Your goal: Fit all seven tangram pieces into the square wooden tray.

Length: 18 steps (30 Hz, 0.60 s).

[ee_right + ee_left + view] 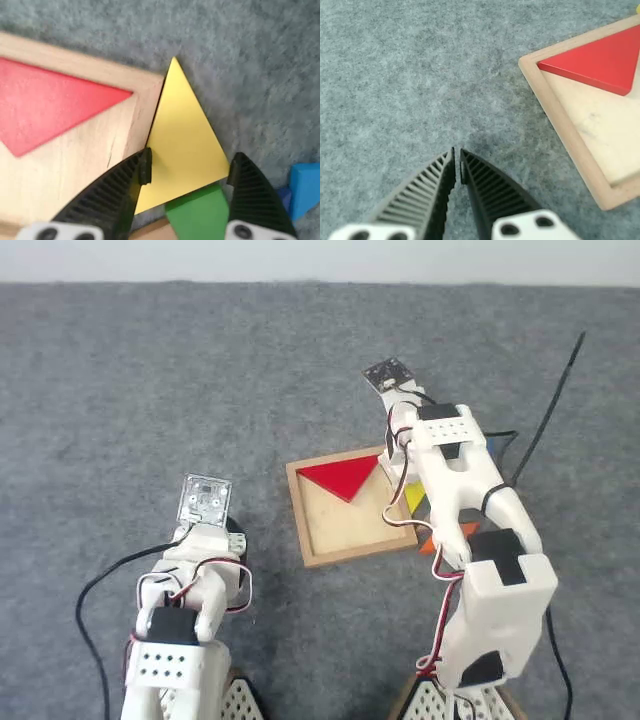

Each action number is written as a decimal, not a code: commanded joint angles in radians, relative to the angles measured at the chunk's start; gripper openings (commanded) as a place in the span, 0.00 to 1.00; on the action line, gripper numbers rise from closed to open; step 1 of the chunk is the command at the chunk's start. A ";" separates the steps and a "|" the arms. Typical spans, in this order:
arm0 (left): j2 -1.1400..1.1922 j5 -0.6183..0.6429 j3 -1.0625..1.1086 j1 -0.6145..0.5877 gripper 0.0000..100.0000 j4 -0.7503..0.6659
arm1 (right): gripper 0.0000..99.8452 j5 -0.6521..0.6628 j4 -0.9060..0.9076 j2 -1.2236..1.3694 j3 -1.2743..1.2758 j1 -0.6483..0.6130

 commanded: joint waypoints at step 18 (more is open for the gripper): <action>-0.012 0.005 -0.008 -0.005 0.01 0.002 | 0.32 -0.084 -0.047 -0.283 0.275 -0.062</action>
